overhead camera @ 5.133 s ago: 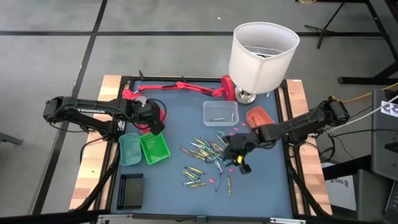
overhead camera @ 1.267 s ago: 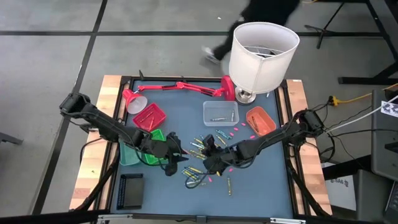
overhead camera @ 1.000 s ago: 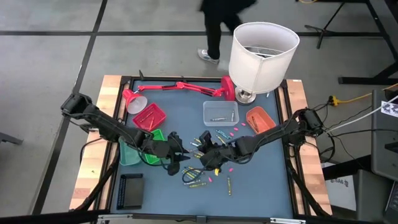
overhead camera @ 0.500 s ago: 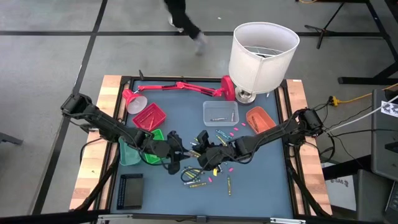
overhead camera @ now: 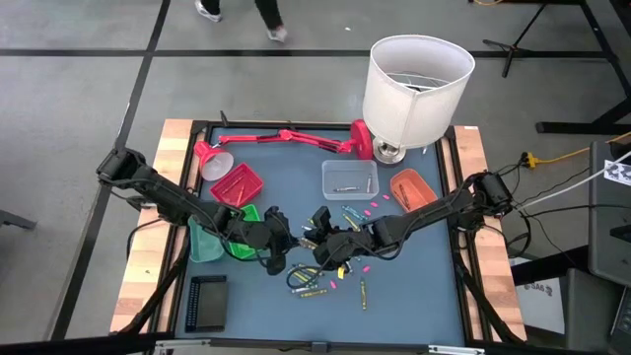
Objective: Sort crayons
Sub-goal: Put the blue crayon into the blue bin
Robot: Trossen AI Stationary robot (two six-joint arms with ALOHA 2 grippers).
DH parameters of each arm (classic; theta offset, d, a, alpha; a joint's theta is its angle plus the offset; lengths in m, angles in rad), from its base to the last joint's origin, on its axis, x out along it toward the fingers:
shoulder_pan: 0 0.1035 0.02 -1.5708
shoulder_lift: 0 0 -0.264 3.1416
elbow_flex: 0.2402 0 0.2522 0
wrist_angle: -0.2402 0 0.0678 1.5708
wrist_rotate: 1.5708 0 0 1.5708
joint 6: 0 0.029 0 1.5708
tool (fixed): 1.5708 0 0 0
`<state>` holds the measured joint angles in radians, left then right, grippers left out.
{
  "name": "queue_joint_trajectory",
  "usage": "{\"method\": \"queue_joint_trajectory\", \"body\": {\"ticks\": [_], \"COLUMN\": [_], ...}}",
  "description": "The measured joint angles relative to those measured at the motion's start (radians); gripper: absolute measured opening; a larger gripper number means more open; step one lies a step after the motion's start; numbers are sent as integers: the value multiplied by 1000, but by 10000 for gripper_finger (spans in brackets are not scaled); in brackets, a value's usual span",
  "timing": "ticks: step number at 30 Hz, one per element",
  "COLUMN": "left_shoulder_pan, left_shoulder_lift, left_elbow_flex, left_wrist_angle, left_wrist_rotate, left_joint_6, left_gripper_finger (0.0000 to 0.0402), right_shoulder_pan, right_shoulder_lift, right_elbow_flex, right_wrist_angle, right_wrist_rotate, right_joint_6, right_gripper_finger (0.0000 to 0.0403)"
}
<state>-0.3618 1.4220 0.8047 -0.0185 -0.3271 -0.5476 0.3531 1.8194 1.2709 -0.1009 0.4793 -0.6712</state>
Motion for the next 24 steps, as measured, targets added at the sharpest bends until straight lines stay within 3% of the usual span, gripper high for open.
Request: {"method": "queue_joint_trajectory", "body": {"ticks": [5,13,24], "left_shoulder_pan": [12,9,8], "left_shoulder_lift": [0,0,0], "left_elbow_flex": [0,0,0], "left_wrist_angle": [0,33,33], "left_wrist_rotate": [0,16,30], "left_joint_6": [0,15,100], "left_gripper_finger": [2,14,79], "right_shoulder_pan": [0,0,0], "right_shoulder_lift": [0,0,0], "right_elbow_flex": [0,0,0], "right_wrist_angle": [0,-3,-11], "right_wrist_rotate": [0,0,-4], "right_joint_6": [0,0,1], "right_gripper_finger": [21,21,21]}}
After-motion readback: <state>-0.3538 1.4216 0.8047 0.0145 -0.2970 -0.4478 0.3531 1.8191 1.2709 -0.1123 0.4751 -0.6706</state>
